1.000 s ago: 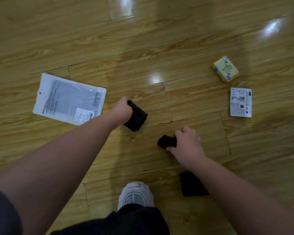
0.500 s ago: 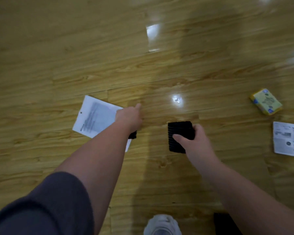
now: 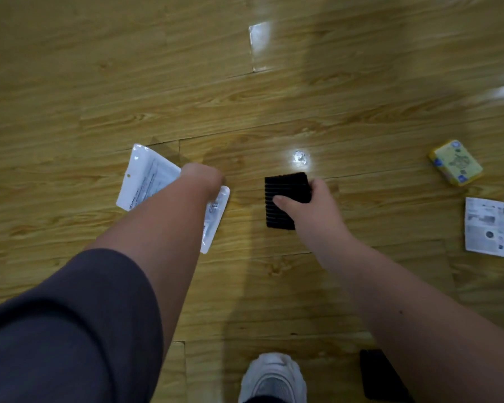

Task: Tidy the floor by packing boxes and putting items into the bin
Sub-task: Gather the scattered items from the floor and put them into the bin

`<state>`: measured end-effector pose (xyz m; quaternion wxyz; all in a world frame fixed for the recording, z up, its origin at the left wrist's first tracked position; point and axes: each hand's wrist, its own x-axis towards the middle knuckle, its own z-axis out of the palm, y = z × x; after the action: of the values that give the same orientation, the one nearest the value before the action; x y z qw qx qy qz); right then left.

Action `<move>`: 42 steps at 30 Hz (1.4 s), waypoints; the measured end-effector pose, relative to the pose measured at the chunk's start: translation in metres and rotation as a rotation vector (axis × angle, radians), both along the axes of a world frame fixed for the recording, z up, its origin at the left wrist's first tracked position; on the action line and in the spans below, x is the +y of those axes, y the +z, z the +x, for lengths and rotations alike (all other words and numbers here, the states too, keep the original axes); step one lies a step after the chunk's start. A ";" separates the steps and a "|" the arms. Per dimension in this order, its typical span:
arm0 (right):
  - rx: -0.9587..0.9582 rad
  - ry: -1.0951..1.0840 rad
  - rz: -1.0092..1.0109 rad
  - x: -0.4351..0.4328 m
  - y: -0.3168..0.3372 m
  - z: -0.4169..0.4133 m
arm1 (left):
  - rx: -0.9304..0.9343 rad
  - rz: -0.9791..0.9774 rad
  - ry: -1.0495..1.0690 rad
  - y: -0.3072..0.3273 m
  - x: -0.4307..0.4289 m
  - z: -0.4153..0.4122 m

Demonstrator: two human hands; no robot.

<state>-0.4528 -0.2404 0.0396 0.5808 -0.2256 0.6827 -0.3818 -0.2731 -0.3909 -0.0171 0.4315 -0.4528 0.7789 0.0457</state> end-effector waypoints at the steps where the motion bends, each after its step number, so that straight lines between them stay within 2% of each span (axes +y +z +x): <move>1: -0.005 -0.011 -0.002 0.002 0.003 -0.003 | 0.014 0.000 -0.030 0.002 -0.002 -0.002; 3: -0.036 -0.046 0.004 0.008 0.010 -0.011 | 0.102 -0.026 -0.011 0.011 -0.002 -0.010; 5: -0.076 -0.097 0.015 0.017 0.019 -0.022 | 0.262 -0.109 0.132 0.027 -0.003 -0.028; 7: -0.095 -0.143 0.026 0.029 0.029 -0.038 | 0.459 -0.180 0.308 0.048 0.000 -0.056; 11: -0.160 -0.279 0.004 0.058 0.047 -0.075 | 0.879 -0.249 0.465 0.082 0.027 -0.114; 13: -0.176 -0.318 -0.009 0.075 0.053 -0.095 | 1.016 -0.318 0.510 0.092 0.055 -0.139; 16: -0.143 -0.388 -0.030 0.104 0.058 -0.125 | 1.123 -0.356 0.468 0.093 0.097 -0.167; 19: -0.081 -0.445 -0.022 0.136 0.058 -0.150 | 1.152 -0.294 0.458 0.086 0.125 -0.190; 23: -0.068 -0.430 0.108 0.179 0.043 -0.168 | 1.117 -0.111 0.476 0.071 0.140 -0.221; 26: -0.034 -0.259 0.234 0.213 0.025 -0.173 | 1.069 0.021 0.470 0.056 0.144 -0.246; 29: 0.110 -0.006 0.375 0.240 0.003 -0.168 | 0.970 0.074 0.336 0.044 0.150 -0.266; 31: 0.145 0.055 0.433 0.254 -0.012 -0.161 | 0.953 0.104 0.283 0.035 0.157 -0.276; 35: 0.141 -0.033 0.483 0.278 -0.042 -0.150 | 0.935 0.133 0.224 0.023 0.171 -0.289; 42: 0.279 -0.189 0.549 0.302 -0.077 -0.127 | 0.837 0.141 0.137 0.016 0.182 -0.306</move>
<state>-0.5800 0.0611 -0.0375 0.4828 -0.0463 0.8511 -0.2007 -0.5790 -0.2092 -0.0013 0.1040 -0.4152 0.8499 0.3074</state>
